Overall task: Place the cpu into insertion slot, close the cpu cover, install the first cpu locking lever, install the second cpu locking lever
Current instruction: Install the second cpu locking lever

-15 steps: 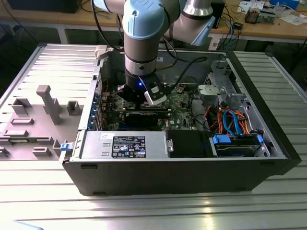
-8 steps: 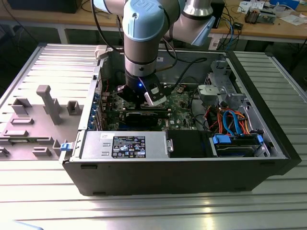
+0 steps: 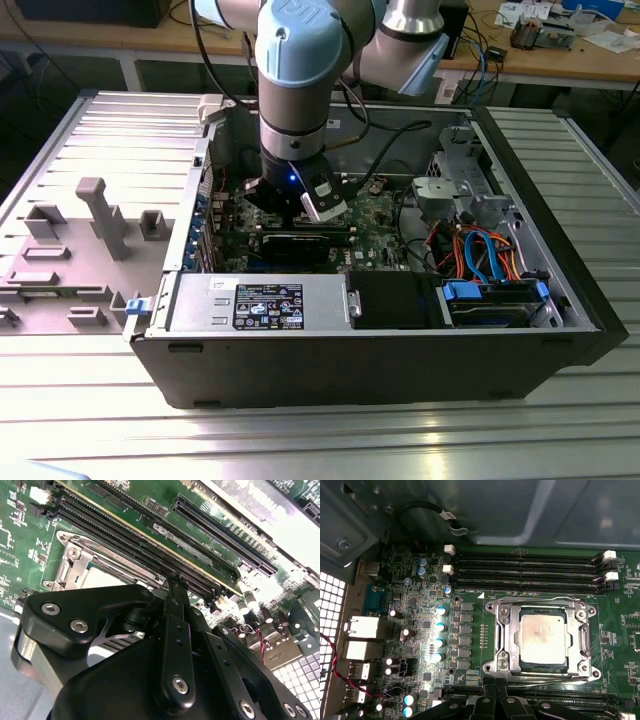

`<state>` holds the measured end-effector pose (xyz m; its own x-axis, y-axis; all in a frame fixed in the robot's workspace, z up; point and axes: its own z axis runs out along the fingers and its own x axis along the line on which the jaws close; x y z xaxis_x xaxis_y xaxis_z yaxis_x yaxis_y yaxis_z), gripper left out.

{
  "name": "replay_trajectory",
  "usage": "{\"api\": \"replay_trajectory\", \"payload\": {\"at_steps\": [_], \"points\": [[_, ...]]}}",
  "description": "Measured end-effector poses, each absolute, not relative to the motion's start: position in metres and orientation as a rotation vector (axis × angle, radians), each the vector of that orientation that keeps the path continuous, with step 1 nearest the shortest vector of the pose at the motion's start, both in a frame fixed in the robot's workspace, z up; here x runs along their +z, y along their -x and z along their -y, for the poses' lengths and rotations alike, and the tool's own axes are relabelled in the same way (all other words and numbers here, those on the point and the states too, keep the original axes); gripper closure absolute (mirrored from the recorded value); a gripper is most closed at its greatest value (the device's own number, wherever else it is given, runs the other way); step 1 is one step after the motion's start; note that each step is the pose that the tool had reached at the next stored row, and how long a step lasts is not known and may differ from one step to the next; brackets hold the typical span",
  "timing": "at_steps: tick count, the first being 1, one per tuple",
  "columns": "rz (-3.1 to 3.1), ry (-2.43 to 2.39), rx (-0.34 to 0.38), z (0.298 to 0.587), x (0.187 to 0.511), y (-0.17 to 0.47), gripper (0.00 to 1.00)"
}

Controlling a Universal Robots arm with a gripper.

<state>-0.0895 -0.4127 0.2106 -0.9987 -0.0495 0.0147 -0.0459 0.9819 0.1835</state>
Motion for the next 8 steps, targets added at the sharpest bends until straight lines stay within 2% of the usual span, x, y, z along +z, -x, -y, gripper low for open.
{"api": "replay_trajectory", "payload": {"at_steps": [3,5,8], "points": [[3.107,-0.075,-0.299,0.414,0.211,0.090,0.89],[3.097,-0.076,-0.406,0.415,0.202,0.091,0.89],[3.096,-0.076,-0.413,0.415,0.201,0.092,0.89]]}}
